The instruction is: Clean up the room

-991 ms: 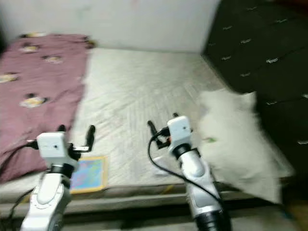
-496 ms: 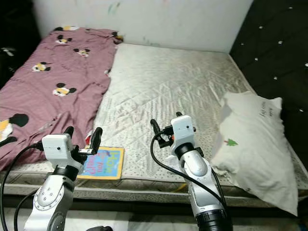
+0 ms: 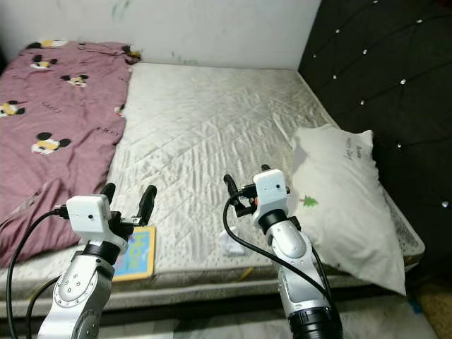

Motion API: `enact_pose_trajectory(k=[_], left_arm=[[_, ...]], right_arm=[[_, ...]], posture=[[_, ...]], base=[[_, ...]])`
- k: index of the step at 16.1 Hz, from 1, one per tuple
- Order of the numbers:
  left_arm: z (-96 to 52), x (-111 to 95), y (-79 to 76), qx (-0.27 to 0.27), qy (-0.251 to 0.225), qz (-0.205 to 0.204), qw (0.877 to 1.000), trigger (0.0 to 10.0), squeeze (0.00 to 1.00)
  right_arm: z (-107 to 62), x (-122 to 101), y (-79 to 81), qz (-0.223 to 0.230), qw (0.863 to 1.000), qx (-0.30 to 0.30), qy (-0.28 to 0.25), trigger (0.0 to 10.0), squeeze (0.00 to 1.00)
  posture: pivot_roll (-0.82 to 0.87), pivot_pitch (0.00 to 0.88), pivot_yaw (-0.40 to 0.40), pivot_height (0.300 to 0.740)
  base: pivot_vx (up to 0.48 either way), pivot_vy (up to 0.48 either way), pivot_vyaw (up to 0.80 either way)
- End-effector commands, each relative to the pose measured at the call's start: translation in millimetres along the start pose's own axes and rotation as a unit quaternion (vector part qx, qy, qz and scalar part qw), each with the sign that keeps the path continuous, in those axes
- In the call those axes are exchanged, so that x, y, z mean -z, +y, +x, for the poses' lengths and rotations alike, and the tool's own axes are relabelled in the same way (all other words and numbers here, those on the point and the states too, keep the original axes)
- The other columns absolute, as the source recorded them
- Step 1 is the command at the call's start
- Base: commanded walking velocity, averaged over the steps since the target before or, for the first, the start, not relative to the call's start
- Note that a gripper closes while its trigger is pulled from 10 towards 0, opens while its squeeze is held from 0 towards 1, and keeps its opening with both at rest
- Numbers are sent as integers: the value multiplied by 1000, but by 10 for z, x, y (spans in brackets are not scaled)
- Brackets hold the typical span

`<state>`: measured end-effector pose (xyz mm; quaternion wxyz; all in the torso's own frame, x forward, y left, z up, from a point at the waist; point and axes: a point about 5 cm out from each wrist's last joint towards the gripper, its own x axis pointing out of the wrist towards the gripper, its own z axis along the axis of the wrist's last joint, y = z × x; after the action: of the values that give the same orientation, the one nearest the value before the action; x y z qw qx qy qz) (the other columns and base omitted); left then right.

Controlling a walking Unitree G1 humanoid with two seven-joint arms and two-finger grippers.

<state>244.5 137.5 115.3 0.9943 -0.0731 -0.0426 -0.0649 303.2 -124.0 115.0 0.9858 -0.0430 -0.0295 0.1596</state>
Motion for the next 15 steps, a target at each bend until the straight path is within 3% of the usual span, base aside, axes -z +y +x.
enact_pose_trajectory(k=[1,11,13,15], left_arm=[[8,-18,-12,-2,-3,6,1000,10000,0],[20,5,32,-32,1,22,999,10000,0],[30,31,114,-70,13,34,997,10000,0],[15,45,188,-118,32,83,989,10000,0]], right_arm=[[12,0,-16,-1,1000,2,1,10000,0],[35,-9,-64,0,1000,21,5,10000,0],[58,13,-136,21,998,48,20,10000,0],[52,1,-144,27,998,47,17,10000,0]], posture=[[-3,46,-88,740],[-8,56,-89,740],[-9,57,-88,740],[-9,67,-87,740]], base=[[0,0,0],[0,0,0],[0,0,0],[0,0,0]])
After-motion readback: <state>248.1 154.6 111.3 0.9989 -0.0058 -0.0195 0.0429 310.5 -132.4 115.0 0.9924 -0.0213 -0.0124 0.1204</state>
